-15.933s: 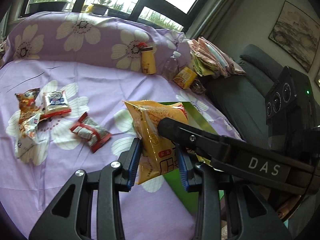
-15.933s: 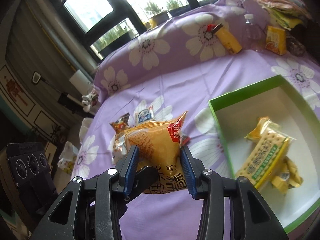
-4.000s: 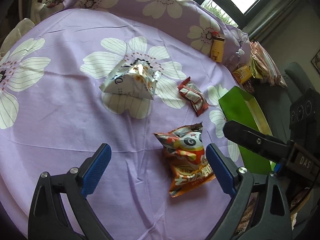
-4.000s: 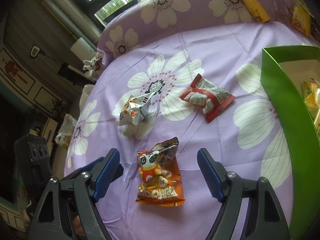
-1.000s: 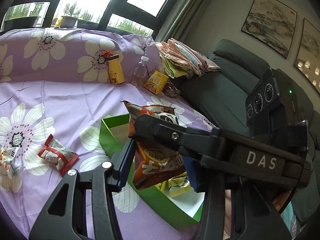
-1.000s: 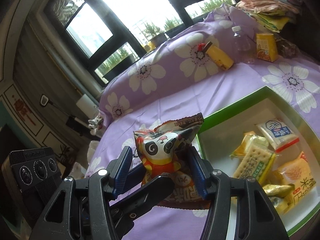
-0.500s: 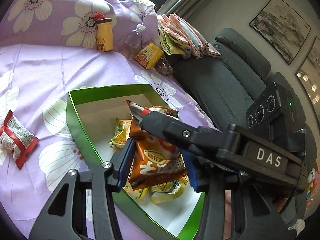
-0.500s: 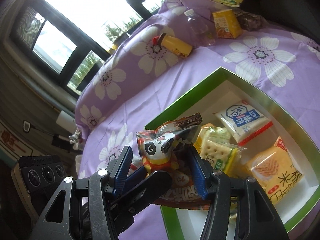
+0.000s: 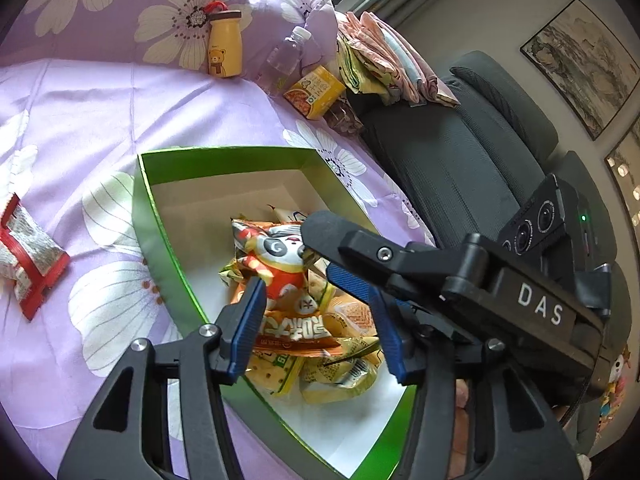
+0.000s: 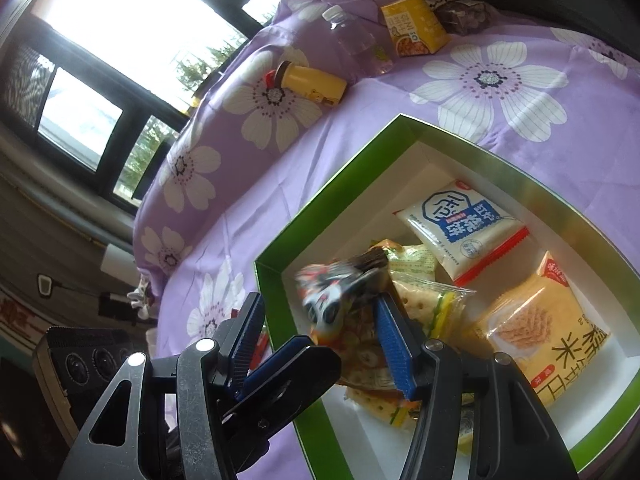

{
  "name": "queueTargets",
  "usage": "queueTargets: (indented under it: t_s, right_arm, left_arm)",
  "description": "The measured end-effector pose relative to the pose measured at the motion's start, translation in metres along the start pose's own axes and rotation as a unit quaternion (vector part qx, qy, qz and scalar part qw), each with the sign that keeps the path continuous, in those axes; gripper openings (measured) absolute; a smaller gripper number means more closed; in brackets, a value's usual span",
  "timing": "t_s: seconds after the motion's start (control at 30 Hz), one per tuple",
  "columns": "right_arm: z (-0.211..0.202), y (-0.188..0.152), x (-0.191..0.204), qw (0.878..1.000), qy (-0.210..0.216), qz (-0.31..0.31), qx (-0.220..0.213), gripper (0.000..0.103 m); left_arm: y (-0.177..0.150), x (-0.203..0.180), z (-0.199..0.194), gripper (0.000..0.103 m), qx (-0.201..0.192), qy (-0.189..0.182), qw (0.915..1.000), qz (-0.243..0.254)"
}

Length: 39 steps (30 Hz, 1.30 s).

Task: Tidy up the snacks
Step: 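Carry the panda-print bag into the green box and open the right gripper, then move the right gripper back to the white peanut packet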

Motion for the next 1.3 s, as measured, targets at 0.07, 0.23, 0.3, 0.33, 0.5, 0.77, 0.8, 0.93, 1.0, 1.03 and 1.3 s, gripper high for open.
queueTargets:
  t_s: [0.07, 0.23, 0.3, 0.33, 0.5, 0.77, 0.8, 0.93, 1.0, 1.03, 1.3]
  right_arm:
    - [-0.004, 0.001, 0.004, 1.0, -0.008, -0.005, -0.011, 0.059]
    - [-0.012, 0.003, 0.021, 0.997, -0.046, -0.052, -0.043, 0.059]
    - [-0.012, 0.001, 0.027, 0.995, -0.055, -0.066, -0.046, 0.061]
    - [-0.011, 0.0, 0.03, 0.995, -0.054, -0.071, -0.047, 0.061]
    - [0.001, -0.008, 0.047, 0.993, -0.055, -0.098, -0.03, 0.067]
    - [0.018, -0.028, 0.086, 0.989, -0.01, -0.148, -0.013, 0.083]
    - [0.02, -0.032, 0.092, 0.988, 0.002, -0.154, -0.013, 0.087]
    - [0.033, -0.049, 0.118, 0.982, 0.024, -0.186, -0.004, 0.09]
    - [0.045, -0.058, 0.129, 0.979, 0.02, -0.203, 0.013, 0.09]
    - [0.051, -0.062, 0.133, 0.978, 0.015, -0.207, 0.02, 0.09]
    - [0.121, -0.107, 0.18, 0.964, -0.029, -0.237, 0.121, 0.09]
  left_arm:
    - [0.001, 0.002, -0.014, 0.068, -0.018, 0.012, 0.9998, 0.006]
    - [-0.003, 0.027, -0.074, 0.086, -0.087, 0.045, 0.9952, 0.009]
    - [-0.007, 0.047, -0.096, 0.088, -0.102, 0.076, 0.9918, -0.003]
    - [-0.009, 0.058, -0.107, 0.088, -0.106, 0.096, 0.9898, -0.008]
    - [-0.016, 0.119, -0.162, 0.089, -0.128, 0.232, 0.9641, -0.023]
    - [-0.037, 0.215, -0.239, 0.097, -0.176, 0.275, 0.936, -0.131]
    - [-0.04, 0.225, -0.244, 0.097, -0.185, 0.278, 0.931, -0.147]
    - [-0.047, 0.259, -0.254, 0.097, -0.165, 0.279, 0.9208, -0.217]
    - [-0.048, 0.266, -0.261, 0.098, -0.18, 0.291, 0.9113, -0.229]
    - [-0.049, 0.27, -0.265, 0.098, -0.182, 0.308, 0.9039, -0.235]
    - [-0.051, 0.284, -0.281, 0.099, -0.177, 0.337, 0.8926, -0.242]
Point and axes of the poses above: each gripper's, at about its wrist camera, not at the fingertips, and z roughly the way its jaws point, x to its left, y to its top, the point moved 6 cm from there along z, roughly the way its jaws point, and after that the axes turned 6 degrees about -z, right-handed, at the moved point
